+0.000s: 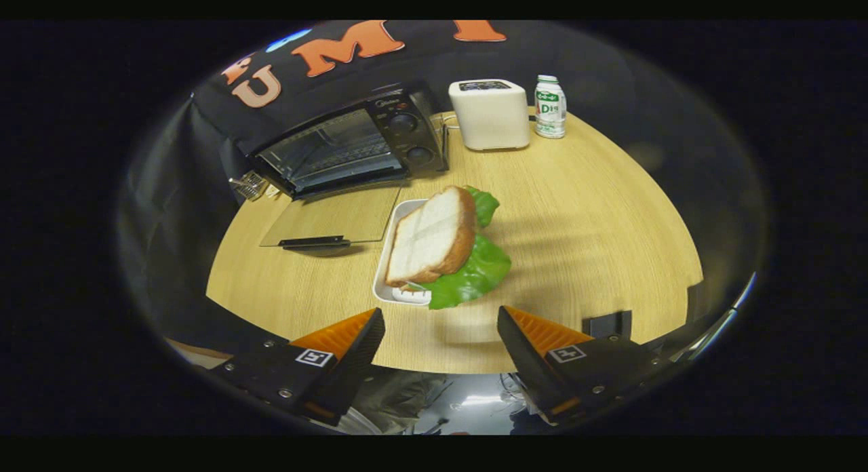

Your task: Open the toaster oven, put the food inside, and close the toaster oven door.

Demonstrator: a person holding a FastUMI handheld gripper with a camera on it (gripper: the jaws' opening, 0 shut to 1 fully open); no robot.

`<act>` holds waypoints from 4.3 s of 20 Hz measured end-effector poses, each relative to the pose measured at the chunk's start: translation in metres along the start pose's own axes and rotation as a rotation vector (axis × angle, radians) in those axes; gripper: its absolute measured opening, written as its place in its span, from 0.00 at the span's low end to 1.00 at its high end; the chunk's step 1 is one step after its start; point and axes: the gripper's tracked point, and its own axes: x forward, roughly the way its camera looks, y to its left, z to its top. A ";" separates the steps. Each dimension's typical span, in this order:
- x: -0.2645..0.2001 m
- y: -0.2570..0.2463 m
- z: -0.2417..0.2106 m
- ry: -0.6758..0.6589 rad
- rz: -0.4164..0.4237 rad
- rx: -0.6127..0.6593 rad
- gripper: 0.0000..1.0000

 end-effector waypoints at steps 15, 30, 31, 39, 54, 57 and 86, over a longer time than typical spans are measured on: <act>0.041 -0.003 0.068 0.172 0.202 0.008 0.54; -0.010 -0.009 0.120 -0.017 0.124 0.025 0.28; -0.014 -0.007 0.125 -0.045 0.124 0.038 0.28; -0.036 0.056 0.148 -0.277 0.179 0.259 0.28; 0.086 0.171 0.181 -0.549 0.339 0.940 0.27; 0.114 0.184 0.197 -0.590 0.333 1.027 0.27; 0.098 0.214 0.177 -0.607 0.077 0.807 0.98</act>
